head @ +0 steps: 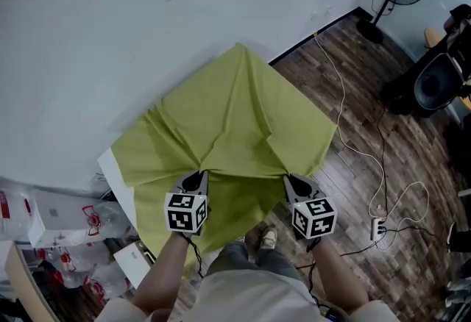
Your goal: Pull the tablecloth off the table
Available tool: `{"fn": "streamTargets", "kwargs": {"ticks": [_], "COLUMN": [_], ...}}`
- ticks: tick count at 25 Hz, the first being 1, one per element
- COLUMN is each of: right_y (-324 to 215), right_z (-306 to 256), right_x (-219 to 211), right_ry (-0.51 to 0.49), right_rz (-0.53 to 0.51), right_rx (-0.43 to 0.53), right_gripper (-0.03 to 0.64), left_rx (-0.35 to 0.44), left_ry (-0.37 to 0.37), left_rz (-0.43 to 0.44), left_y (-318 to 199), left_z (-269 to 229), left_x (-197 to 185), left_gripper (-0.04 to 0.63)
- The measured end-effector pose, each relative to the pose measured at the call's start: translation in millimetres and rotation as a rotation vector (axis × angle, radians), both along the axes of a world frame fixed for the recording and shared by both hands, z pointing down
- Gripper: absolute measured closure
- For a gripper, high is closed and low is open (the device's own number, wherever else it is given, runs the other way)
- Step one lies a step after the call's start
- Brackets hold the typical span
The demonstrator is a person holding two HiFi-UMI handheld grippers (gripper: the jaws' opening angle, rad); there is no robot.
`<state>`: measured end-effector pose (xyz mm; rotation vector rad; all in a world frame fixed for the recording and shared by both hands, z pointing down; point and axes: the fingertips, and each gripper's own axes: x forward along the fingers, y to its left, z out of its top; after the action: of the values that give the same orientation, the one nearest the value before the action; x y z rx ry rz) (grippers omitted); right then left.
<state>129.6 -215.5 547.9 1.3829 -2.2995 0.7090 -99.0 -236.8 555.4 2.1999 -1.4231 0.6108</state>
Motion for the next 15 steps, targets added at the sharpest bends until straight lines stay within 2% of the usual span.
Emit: {"fn": "streamTargets", "kwargs": {"ticks": [3, 8, 10, 15], "right_y": [-5, -8, -6, 3], "right_z": [-51, -147, -189, -288], "right_x": [9, 8, 13, 29], "right_ry": [-0.019, -0.055, -0.07, -0.1], "right_rz": [-0.006, -0.039, -0.043, -0.026], "right_rx": [0.091, 0.255, 0.335, 0.544], "right_gripper": [0.581, 0.581, 0.58, 0.58], "left_rx": [0.095, 0.283, 0.356, 0.531], "left_ry": [0.012, -0.034, -0.019, -0.018], "left_rz": [0.01, -0.011, -0.013, 0.056], "left_y": [-5, -19, -23, -19], "left_z": [-46, -129, -167, -258], "left_x": [5, 7, 13, 30], "left_gripper": [0.574, 0.574, 0.574, 0.574]}}
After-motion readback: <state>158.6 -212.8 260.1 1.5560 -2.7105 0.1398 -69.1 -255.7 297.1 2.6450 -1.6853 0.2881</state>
